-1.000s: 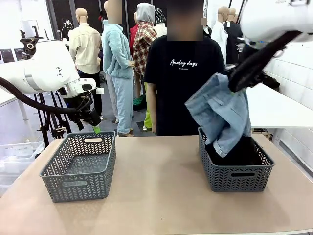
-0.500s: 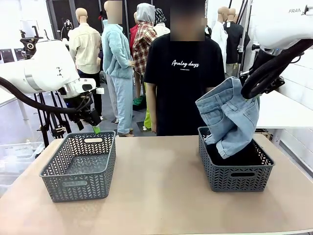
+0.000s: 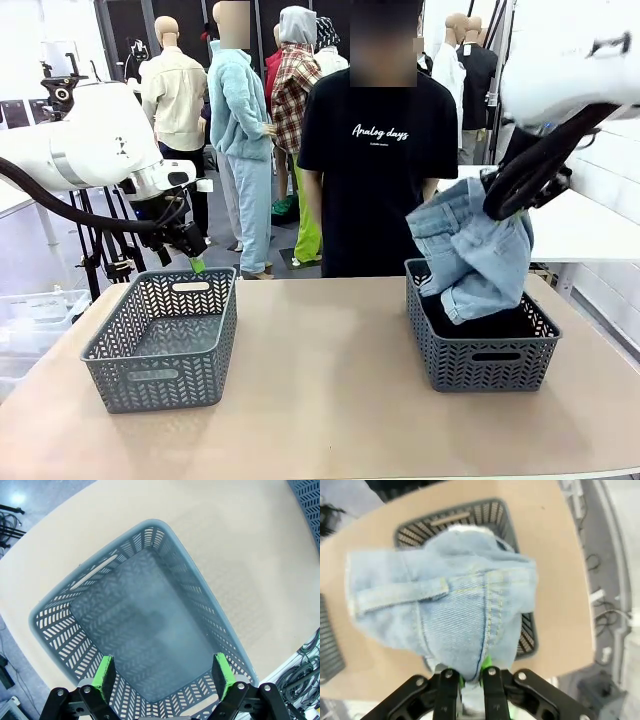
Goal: Sort the tops and bottoms.
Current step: Sort the clothes according to human instructions.
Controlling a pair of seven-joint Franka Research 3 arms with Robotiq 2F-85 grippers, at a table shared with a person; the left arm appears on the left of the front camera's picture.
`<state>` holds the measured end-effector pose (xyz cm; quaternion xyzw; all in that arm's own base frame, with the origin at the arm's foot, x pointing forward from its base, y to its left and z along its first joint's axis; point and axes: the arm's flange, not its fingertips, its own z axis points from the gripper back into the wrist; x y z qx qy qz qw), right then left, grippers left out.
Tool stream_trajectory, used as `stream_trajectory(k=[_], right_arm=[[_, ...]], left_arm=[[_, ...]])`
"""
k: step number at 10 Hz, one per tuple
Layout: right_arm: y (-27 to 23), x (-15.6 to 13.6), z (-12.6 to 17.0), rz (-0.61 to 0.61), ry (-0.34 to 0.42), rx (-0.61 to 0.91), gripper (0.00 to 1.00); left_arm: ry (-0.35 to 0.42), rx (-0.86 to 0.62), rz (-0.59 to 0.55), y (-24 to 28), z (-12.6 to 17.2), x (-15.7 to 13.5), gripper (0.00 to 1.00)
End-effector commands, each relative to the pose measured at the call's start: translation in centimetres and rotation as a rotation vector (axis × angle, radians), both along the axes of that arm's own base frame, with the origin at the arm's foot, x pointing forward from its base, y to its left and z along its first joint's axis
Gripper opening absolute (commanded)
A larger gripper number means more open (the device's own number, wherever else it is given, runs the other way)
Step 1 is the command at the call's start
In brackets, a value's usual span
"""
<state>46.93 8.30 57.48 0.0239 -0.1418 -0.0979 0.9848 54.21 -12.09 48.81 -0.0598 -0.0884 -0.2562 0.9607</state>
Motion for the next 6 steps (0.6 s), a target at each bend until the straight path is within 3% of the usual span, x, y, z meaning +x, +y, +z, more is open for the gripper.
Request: stream_trajectory(k=[1, 2, 6], right_arm=[[0.7, 3.5, -3.4, -0.002, 0.064, 0.010, 0.00], [0.6, 4.4, -5.1, 0.015, 0.052, 0.042, 0.00], [2.0, 4.1, -12.0, 0.069, 0.137, 0.102, 0.00]], left_arm=[[0.001, -0.012, 0.004, 0.1, 0.1, 0.0, 1.00], [0.001, -0.012, 0.004, 0.1, 0.1, 0.0, 1.00], [0.001, -0.012, 0.004, 0.1, 0.1, 0.0, 1.00]])
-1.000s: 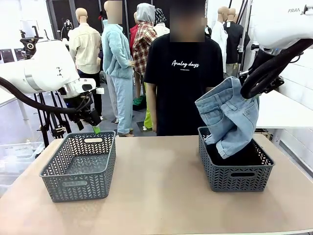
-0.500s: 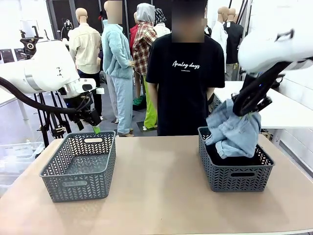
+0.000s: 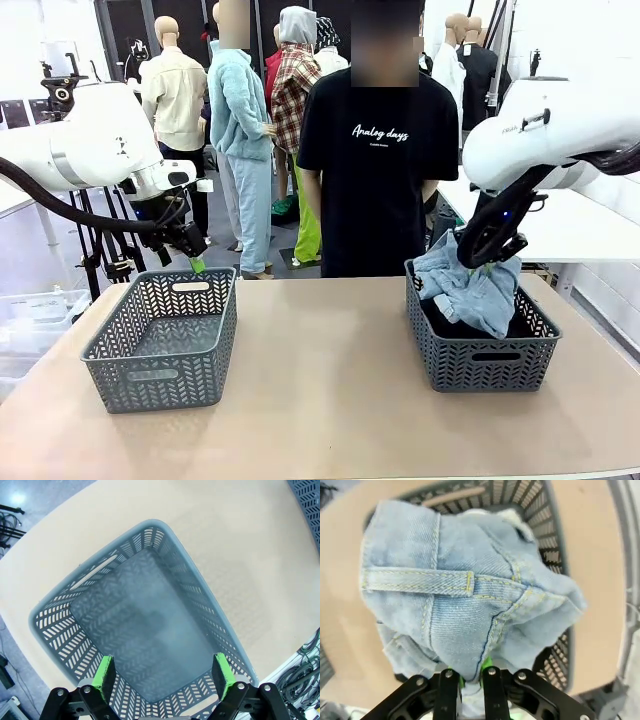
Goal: Sort the tops and bottoms.
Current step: Sort the clothes according to human instructions.
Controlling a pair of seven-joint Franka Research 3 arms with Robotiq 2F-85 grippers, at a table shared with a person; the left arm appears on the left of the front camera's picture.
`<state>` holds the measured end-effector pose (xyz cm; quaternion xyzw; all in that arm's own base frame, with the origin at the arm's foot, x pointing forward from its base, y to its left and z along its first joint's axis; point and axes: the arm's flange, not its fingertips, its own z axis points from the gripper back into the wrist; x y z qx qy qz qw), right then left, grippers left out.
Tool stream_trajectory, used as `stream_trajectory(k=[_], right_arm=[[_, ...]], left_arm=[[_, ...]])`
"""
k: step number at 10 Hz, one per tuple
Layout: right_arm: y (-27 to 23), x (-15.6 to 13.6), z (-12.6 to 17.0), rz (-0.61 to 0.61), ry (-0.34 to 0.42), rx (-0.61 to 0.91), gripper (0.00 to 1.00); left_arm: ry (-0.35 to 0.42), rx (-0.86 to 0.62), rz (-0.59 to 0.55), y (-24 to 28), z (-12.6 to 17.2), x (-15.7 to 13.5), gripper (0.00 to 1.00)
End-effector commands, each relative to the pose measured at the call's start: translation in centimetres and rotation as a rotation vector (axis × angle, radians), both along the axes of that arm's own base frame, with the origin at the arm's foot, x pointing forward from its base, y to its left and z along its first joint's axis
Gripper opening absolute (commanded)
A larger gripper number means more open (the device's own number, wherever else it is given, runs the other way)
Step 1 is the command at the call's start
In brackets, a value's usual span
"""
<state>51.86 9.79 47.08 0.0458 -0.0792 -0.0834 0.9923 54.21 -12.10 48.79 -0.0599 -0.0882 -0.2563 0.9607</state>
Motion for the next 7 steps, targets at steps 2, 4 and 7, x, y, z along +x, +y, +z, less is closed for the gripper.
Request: stream_trajectory(k=[2, 4, 7], right_arm=[[0.0, 0.0, 0.0, 0.000, 0.000, 0.000, 0.00], [0.0, -0.2, 0.1, -0.007, -0.006, 0.003, 0.00], [1.8, 1.0, -6.3, 0.074, 0.119, -0.016, 0.00]], left_arm=[[0.001, -0.012, 0.004, 0.1, 0.1, 0.0, 1.00], [0.001, -0.012, 0.004, 0.1, 0.1, 0.0, 1.00], [0.001, -0.012, 0.004, 0.1, 0.1, 0.0, 1.00]])
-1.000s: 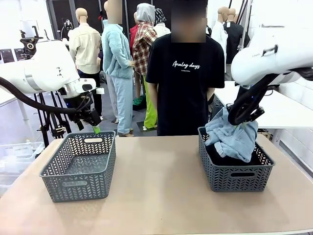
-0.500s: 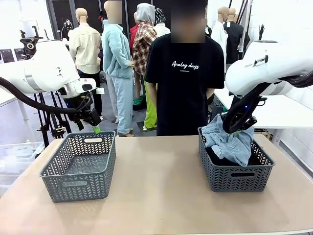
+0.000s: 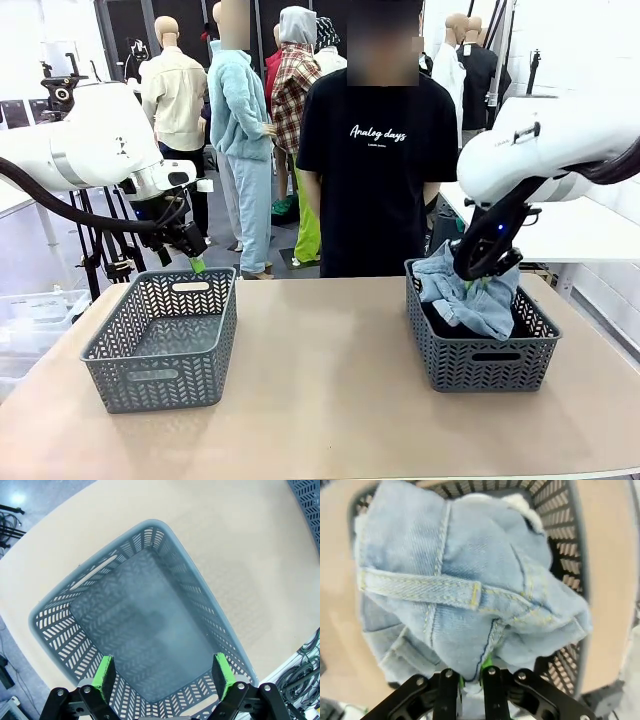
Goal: Sort the tops and bottoms.
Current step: Sort the clothes according to human instructions.
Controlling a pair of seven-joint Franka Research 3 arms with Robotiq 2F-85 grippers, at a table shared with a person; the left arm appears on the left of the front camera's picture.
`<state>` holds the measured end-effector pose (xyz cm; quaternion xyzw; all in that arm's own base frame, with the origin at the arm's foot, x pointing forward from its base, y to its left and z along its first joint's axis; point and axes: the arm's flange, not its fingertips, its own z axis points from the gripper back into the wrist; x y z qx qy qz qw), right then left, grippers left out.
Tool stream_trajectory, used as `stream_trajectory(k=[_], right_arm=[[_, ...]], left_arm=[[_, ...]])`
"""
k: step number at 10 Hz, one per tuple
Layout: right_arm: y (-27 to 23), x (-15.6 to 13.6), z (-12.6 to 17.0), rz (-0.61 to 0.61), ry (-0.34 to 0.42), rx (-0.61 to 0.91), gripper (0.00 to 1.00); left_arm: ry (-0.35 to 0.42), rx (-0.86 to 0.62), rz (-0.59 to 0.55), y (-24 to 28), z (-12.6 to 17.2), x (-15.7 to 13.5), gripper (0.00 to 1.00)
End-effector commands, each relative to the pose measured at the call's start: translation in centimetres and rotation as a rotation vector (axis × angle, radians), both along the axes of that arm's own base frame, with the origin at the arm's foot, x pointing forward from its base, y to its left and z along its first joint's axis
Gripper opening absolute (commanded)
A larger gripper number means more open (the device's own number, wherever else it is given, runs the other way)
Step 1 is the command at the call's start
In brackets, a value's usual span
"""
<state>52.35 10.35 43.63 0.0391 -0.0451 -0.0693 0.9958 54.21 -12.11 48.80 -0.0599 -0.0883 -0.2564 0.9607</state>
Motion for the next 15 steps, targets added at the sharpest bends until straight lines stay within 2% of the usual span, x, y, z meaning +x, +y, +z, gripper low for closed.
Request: stream_trajectory(k=[1, 4, 6, 11, 15], right_arm=[[1.6, 0.4, -4.7, 0.046, 0.069, 0.001, 0.00], [2.0, -0.2, -9.6, 0.044, 0.163, 0.024, 0.00], [1.9, -0.6, -10.9, 0.045, 0.206, 0.021, 0.00], [1.9, -0.6, -9.0, 0.050, 0.168, 0.031, 0.00], [1.8, -0.5, -8.7, 0.049, 0.160, 0.038, 0.00]], left_arm=[[0.001, -0.012, 0.004, 0.1, 0.1, 0.0, 1.00], [0.001, -0.012, 0.004, 0.1, 0.1, 0.0, 1.00], [0.001, -0.012, 0.004, 0.1, 0.1, 0.0, 1.00], [0.001, -0.012, 0.004, 0.1, 0.1, 0.0, 1.00], [0.001, -0.012, 0.004, 0.1, 0.1, 0.0, 1.00]])
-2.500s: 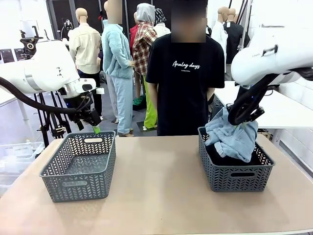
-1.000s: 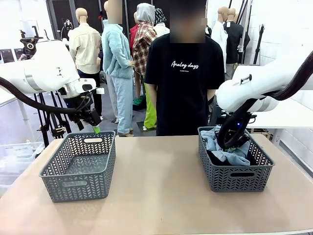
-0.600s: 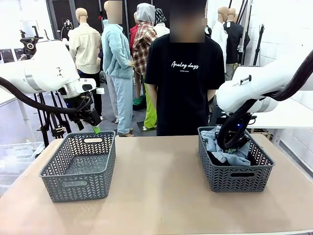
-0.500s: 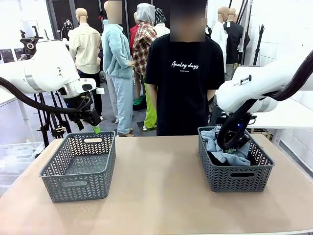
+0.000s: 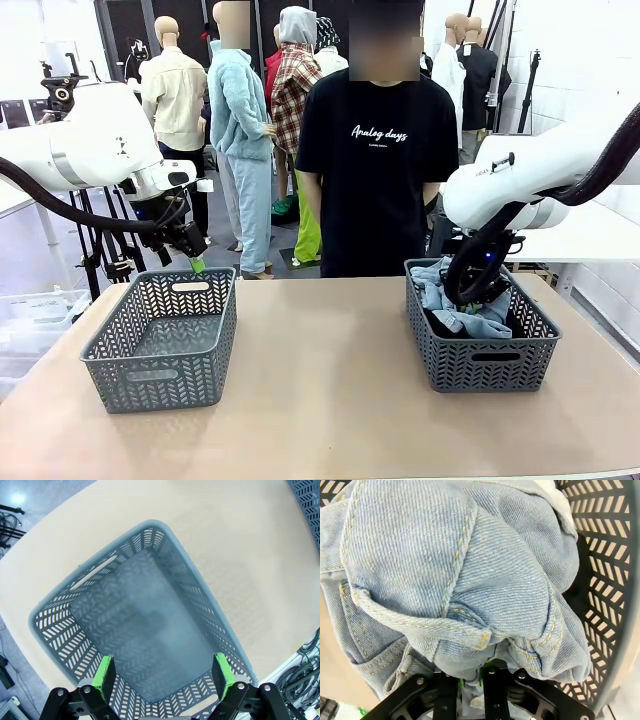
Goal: Sort the tops and bottoms.
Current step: Sort the clothes according to human instructions.
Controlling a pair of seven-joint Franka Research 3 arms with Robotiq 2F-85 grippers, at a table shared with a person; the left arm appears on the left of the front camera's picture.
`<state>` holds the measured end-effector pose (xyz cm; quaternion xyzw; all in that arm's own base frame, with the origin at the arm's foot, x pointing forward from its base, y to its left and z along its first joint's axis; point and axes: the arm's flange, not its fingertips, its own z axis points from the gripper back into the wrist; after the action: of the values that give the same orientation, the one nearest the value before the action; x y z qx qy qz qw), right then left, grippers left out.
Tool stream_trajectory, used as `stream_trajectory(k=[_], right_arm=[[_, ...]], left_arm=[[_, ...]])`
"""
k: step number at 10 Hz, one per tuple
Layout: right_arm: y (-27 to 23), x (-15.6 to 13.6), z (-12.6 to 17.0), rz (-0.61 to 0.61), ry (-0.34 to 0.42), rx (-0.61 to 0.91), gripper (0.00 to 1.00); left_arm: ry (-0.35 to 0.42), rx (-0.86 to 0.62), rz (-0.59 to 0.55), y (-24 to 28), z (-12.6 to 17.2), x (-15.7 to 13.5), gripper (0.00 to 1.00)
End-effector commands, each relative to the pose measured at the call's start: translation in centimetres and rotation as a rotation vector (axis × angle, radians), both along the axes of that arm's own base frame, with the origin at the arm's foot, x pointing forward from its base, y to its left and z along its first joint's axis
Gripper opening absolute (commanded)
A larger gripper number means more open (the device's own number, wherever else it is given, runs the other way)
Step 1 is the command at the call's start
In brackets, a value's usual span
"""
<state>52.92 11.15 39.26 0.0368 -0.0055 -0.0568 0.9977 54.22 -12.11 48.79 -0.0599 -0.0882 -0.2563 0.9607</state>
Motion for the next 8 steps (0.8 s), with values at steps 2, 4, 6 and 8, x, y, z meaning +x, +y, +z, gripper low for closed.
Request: stream_trajectory(k=[2, 4, 6, 8], right_arm=[[1.0, -1.1, -4.3, 0.023, 0.079, 0.037, 0.00], [1.4, -1.1, -2.5, 0.030, 0.040, 0.031, 0.00], [1.6, -1.0, -1.5, 0.035, 0.021, 0.021, 0.00], [1.5, -1.0, 0.0, 0.016, 0.006, 0.016, 0.00]], left_arm=[[0.000, -0.012, 0.004, 0.1, 0.1, 0.0, 1.00], [0.000, -0.012, 0.004, 0.1, 0.1, 0.0, 1.00], [0.000, -0.012, 0.004, 0.1, 0.1, 0.0, 1.00], [0.000, -0.012, 0.004, 0.1, 0.1, 0.0, 1.00]])
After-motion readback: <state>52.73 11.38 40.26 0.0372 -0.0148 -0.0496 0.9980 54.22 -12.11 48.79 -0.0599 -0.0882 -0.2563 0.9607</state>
